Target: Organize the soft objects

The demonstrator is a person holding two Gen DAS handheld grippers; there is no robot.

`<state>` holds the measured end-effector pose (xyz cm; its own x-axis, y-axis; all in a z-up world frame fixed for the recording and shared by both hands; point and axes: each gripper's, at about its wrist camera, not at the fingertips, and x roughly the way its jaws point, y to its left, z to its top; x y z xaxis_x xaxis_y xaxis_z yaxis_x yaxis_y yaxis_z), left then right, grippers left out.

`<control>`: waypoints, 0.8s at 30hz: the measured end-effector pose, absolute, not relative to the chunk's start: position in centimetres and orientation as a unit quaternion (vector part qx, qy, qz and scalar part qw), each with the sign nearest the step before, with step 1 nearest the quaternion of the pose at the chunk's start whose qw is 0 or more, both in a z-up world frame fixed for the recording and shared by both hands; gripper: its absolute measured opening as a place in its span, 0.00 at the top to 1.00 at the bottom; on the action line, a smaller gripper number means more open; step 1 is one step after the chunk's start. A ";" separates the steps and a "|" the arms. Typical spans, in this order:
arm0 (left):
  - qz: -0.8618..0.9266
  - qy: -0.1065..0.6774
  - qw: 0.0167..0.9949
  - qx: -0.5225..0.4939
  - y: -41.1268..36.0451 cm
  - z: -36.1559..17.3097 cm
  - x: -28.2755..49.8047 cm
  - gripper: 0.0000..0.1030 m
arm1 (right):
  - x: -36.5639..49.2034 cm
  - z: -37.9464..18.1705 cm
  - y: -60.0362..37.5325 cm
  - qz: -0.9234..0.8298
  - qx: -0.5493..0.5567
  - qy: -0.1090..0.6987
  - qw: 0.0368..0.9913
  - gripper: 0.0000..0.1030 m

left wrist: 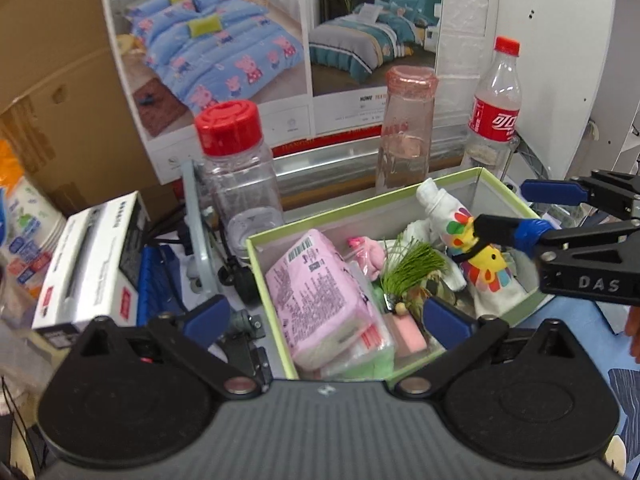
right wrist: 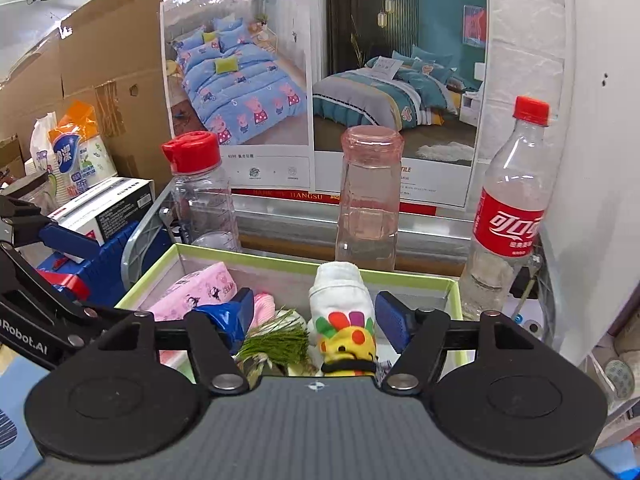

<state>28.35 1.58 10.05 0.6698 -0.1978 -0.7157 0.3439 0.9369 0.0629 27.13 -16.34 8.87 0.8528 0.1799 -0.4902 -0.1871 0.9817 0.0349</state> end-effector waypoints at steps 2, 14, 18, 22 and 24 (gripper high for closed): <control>-0.134 0.365 0.916 0.095 1.9 10.6 26.4 0.00 | 25.0 9.6 -16.5 0.087 -0.002 0.237 0.968 0.48; -0.069 0.304 0.947 0.070 2.8 11.0 13.5 0.00 | 10.0 11.4 -15.8 0.013 0.055 0.167 0.984 0.46; -0.056 0.303 0.949 0.067 3.0 9.9 10.6 0.00 | 6.8 9.8 -15.1 -0.004 0.085 0.177 0.980 0.46; -0.044 0.304 0.949 0.065 3.2 8.6 8.6 0.00 | 4.3 8.1 -14.4 -0.009 0.107 0.175 0.979 0.46; -0.043 0.308 0.949 0.057 3.4 7.8 7.8 0.00 | 3.3 7.4 -14.1 -0.018 0.113 0.171 0.979 0.46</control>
<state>7.77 3.42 7.84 0.8068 -0.0477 -0.5889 0.1174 0.9898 0.0807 3.31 -14.08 7.40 0.9410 0.0024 -0.3384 0.0745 0.9740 0.2140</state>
